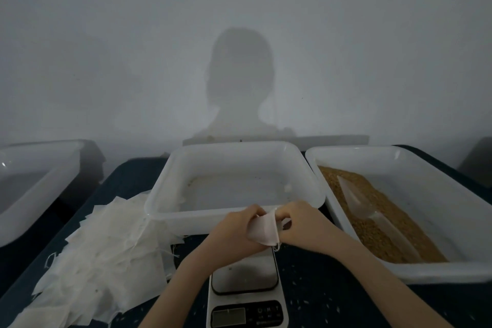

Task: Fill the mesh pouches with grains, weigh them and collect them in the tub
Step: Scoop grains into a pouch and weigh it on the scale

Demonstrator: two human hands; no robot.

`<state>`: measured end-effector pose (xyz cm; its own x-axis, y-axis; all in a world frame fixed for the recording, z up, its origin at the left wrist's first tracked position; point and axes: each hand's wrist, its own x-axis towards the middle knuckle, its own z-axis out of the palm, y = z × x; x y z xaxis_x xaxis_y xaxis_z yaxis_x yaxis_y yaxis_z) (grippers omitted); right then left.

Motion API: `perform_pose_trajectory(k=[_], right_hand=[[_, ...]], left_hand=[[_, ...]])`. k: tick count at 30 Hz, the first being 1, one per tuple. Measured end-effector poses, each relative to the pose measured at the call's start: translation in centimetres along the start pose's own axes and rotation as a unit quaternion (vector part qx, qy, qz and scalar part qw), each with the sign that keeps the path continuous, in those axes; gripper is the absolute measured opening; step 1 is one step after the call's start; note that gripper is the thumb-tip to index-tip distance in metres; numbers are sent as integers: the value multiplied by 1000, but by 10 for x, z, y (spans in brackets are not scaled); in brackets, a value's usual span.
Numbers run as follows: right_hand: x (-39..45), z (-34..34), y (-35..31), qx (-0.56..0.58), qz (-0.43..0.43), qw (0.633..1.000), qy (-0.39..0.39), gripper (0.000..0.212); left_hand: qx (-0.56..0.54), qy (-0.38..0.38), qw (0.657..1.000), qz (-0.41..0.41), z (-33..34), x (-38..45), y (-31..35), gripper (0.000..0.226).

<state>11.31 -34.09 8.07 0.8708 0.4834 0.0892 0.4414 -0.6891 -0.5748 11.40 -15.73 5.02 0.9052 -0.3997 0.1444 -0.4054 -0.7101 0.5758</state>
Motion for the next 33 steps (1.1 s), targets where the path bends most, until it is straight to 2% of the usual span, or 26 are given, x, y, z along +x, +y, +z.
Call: perform_pose_trajectory(k=[6, 9, 11, 12, 14, 16, 18, 22, 26, 31, 33], right_hand=[[-20, -26, 24, 74, 0, 995, 60, 13], [-40, -53, 58, 18, 47, 988, 145, 19], [-53, -71, 92, -61, 138, 973, 172, 16], [-60, -78, 111, -99, 198, 961, 164, 22], [-71, -87, 146, -147, 294, 939, 98, 36], [-78, -88, 167, -140, 341, 929, 18, 43], [-83, -87, 177, -115, 348, 930, -14, 42], [-83, -91, 177, -98, 302, 948, 1, 26], [-82, -94, 175, -116, 293, 949, -8, 22], [-87, -107, 179, -144, 304, 938, 79, 34], [-90, -120, 183, -189, 301, 929, 101, 37]], left_hand=[[11, 0, 1000, -5, 4, 8, 0, 33], [8, -6, 1000, -6, 9, 7, 1, 30], [6, -10, 1000, -9, 13, 8, 2, 32], [1, -10, 1000, -10, 15, 9, 3, 32], [-9, -10, 1000, -9, 20, 12, 7, 29], [-16, -13, 1000, -4, 23, 15, 13, 26], [-17, -20, 1000, 1, 27, 19, 19, 25], [-10, -33, 999, 9, 32, 26, 28, 24], [-16, -40, 999, 14, 35, 30, 31, 22], [-23, -44, 998, 31, 37, 31, 30, 17], [-27, -43, 998, 30, 38, 31, 29, 15]])
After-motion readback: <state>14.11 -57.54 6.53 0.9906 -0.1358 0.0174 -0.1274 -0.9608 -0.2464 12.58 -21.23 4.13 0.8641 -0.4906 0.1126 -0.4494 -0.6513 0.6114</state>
